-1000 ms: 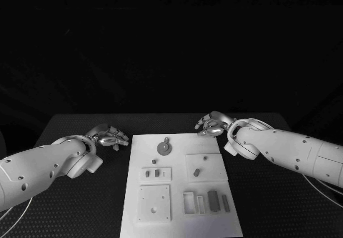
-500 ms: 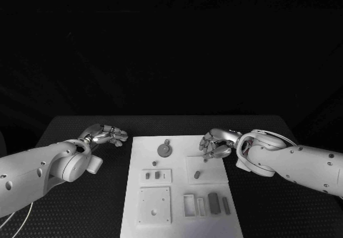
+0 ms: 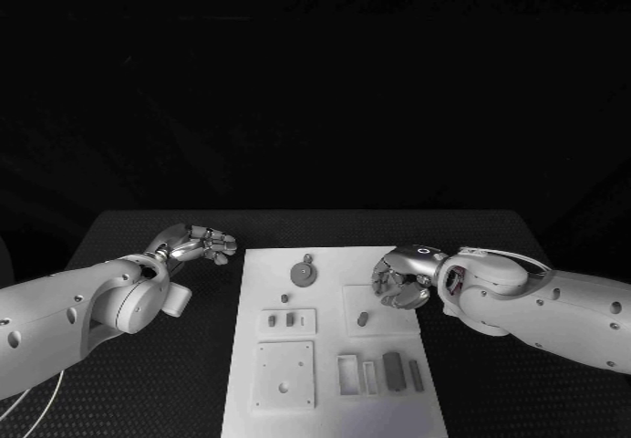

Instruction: Assemble the parts on the task board

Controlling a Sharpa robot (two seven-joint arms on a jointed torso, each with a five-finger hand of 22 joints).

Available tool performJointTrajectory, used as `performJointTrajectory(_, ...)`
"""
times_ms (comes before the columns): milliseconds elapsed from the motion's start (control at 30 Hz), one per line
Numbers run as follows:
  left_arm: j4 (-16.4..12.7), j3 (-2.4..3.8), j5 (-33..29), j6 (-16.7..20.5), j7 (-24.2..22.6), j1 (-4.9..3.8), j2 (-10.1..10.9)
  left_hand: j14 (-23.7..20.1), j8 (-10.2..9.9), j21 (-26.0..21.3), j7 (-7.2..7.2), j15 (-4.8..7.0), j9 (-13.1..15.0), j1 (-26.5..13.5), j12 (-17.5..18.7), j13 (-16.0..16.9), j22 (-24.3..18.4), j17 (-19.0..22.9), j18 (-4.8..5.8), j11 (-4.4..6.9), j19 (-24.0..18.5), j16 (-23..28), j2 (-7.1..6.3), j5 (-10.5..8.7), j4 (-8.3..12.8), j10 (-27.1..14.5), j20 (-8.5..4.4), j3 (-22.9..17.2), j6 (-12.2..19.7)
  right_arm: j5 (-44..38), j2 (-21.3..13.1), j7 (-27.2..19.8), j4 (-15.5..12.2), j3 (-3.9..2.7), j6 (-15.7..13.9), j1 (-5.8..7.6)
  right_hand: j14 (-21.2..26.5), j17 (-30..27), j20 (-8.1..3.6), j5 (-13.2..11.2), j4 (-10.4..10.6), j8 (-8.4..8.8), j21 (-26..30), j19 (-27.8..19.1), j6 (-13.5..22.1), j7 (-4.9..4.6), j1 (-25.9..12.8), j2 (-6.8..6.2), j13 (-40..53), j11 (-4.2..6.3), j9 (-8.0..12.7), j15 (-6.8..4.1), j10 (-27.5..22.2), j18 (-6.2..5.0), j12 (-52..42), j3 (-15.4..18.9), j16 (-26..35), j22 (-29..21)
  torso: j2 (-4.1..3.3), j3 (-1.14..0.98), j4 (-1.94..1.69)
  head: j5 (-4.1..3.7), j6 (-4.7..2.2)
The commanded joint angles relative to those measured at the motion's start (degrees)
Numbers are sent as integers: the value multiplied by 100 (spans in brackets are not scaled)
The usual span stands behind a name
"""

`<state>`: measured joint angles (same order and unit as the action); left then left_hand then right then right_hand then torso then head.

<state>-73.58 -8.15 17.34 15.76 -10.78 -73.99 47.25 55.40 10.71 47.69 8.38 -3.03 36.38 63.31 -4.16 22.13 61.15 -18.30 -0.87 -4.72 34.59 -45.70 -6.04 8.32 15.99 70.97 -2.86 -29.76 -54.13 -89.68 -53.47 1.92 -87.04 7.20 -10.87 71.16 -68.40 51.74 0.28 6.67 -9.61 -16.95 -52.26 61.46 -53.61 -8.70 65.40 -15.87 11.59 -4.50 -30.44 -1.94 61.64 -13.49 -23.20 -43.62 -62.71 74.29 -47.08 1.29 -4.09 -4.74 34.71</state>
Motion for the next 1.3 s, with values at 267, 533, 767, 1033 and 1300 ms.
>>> performJointTrajectory(267, -42, 2, -70, 44, -96, 2, 1, -3, 24, -24, 36, -8, -5, -57, 26, -11, 14, -25, 3, -50, -16, 42, -22, -17, -10, -4, 21, 52, 18, -702, 40, 256, -27, 35, -87, -43, -14, -50, 18, -297, 28, 7, 73, 38, 6, 42, 41, -107, -70, -25, 11, 28, 49, -151, 180, -239, -41, 16, -14, -2, 0, -16, 20)
performJointTrajectory(533, -40, 2, -70, 51, -65, 2, 11, -1, 22, -27, 44, -9, -10, -68, 28, -14, 16, -35, -1, -55, -12, 49, -19, -19, -20, -13, 24, 58, 29, -739, 78, 275, -8, 38, -186, -60, -35, -65, 9, -340, 55, 9, 70, 76, -10, 46, 57, -111, -72, -11, 14, 16, 114, -151, 192, -333, -65, 20, -13, -5, -4, -19, 38)
performJointTrajectory(767, -31, 2, -70, 27, -45, 2, 8, 2, 22, -30, 50, -10, -13, -81, 30, -17, 19, -45, -4, -60, -8, 56, -16, -21, -31, -25, 26, 63, 35, -741, 145, 281, 56, 40, -140, -95, -53, -75, -3, -355, 69, 3, 66, 107, -30, 47, 73, -109, -60, 12, 11, -8, 183, -151, 175, -392, -81, 23, -10, -2, -6, -20, 48)
performJointTrajectory(1033, -31, 1, -70, 13, -23, 3, 15, 7, 21, -33, 54, -9, -17, -89, 32, -20, 21, -56, -8, -64, -3, 61, -10, -21, -39, -37, 26, 65, 43, -751, 176, 293, 80, 40, -104, -128, -69, -88, -18, -360, 87, -2, 65, 134, -51, 44, 110, -105, -52, 28, 8, -24, 226, -151, 173, -476, -93, 25, -10, -1, -7, -19, 61)
performJointTrajectory(1300, -16, 1, -70, -1, -4, 3, 14, 20, 22, -34, 55, -5, -19, -85, 33, -23, 24, -69, -12, -67, 3, 60, -6, -19, -40, -46, 24, 63, 48, -767, 207, 290, 92, 40, -64, -139, -72, -99, -27, -368, 95, -17, 70, 145, -87, 43, 146, -105, -42, 43, 1, -37, 270, -151, 166, -560, -99, 28, -8, -2, -9, -20, 78)
